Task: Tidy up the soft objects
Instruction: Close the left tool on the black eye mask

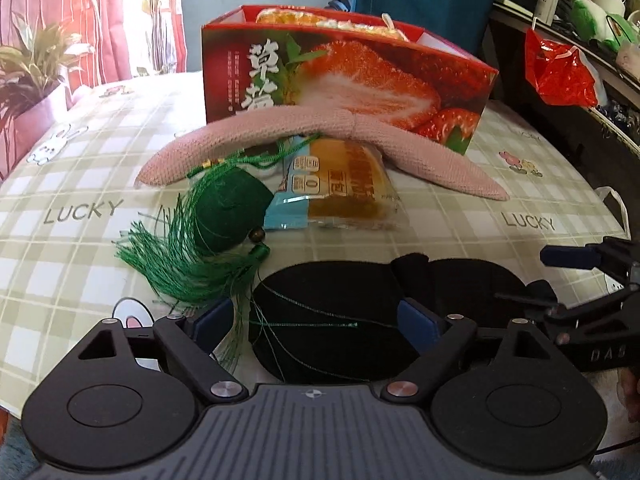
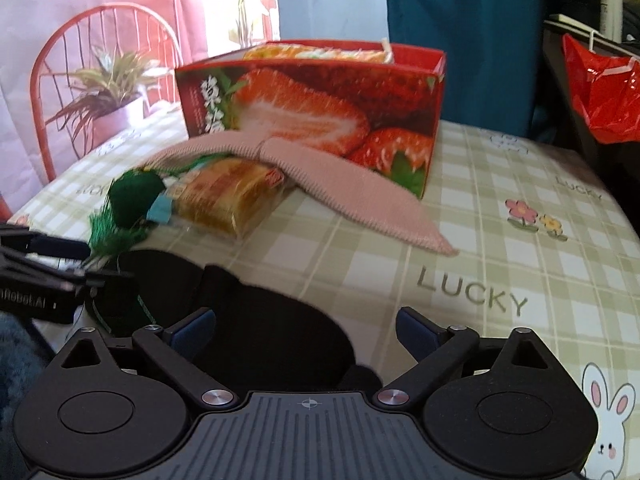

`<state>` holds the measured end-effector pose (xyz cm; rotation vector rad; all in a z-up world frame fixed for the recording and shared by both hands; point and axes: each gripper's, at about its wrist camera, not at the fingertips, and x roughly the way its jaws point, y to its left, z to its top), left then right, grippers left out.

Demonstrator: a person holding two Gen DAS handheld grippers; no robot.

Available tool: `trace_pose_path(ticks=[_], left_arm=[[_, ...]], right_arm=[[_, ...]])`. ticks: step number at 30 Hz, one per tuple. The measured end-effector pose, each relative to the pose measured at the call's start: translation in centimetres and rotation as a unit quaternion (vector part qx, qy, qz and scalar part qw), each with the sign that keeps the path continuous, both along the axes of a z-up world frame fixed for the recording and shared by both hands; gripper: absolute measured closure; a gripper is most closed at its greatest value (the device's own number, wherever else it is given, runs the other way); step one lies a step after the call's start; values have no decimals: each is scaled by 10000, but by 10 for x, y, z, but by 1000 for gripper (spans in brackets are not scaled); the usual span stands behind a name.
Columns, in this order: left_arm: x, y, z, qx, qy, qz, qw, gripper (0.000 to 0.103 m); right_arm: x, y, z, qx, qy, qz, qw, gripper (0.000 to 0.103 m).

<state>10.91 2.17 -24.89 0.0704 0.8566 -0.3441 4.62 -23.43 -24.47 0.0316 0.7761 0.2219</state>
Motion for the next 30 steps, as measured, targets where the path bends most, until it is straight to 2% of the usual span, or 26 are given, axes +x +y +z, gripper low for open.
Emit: trace_pose_path(ticks=[3, 8, 14, 16, 20, 23, 25, 30], left_arm=[[2, 0, -5, 14, 127, 19, 9999, 12], [4, -2, -9, 80, 203, -8, 9998, 12], [6, -7, -14, 121, 246, -81, 9996, 13], [6, -7, -15, 102, 236, -108, 9996, 13], [7, -8, -16, 62, 186, -114, 9997, 14], [8, -5, -15, -46, 146, -102, 9998, 24], [8, -4, -12, -122, 110, -84, 9998, 39], [8, -1, -11, -319, 93, -157, 9993, 60]], right_arm=[[-1, 4, -4, -47, 162, 92, 9998, 11], [0, 7, -10, -49, 388, 229, 9990, 26], [1, 6, -10, 15, 342, 273, 9990, 37], [2, 4, -9, 88, 295, 297, 9991, 48], [5, 6, -8, 212, 213, 360, 9989, 59], [5, 4, -6, 367, 98, 375, 9986, 68], [4, 2, -4, 444, 3, 356, 9984, 77], [1, -2, 1, 588, -172, 335, 9976, 85]])
